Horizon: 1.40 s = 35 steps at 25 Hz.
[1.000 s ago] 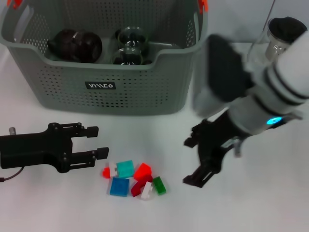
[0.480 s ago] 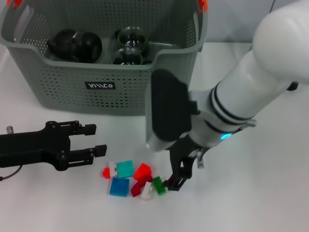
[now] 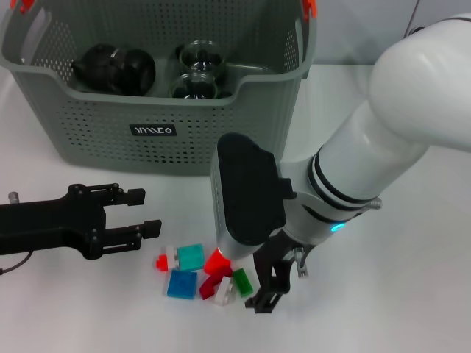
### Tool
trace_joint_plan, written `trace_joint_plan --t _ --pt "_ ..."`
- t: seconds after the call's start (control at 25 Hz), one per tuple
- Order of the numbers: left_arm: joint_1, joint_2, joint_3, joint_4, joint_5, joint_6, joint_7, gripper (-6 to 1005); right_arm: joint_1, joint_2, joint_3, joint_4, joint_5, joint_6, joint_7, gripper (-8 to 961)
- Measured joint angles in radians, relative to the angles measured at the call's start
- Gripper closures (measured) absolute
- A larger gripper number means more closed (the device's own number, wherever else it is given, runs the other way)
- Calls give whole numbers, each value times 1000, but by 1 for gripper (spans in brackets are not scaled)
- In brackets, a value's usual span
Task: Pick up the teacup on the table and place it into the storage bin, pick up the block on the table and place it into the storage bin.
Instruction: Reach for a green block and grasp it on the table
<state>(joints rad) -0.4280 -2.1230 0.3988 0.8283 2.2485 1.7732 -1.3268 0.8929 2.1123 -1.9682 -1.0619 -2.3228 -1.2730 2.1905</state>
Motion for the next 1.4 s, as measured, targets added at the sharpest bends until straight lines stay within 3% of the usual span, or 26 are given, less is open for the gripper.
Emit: trace_joint_plan --t 0.88,1.08,1.4 --pt "0 0 0 -1 3 0 3 337 75 6 -32 163 97 42 -52 9" --pt "1 0 0 -1 3 0 3 337 76 6 -33 166 98 43 -52 167" --pt "7 0 0 2 4 4 6 337 77 6 -34 166 99 44 -52 272"
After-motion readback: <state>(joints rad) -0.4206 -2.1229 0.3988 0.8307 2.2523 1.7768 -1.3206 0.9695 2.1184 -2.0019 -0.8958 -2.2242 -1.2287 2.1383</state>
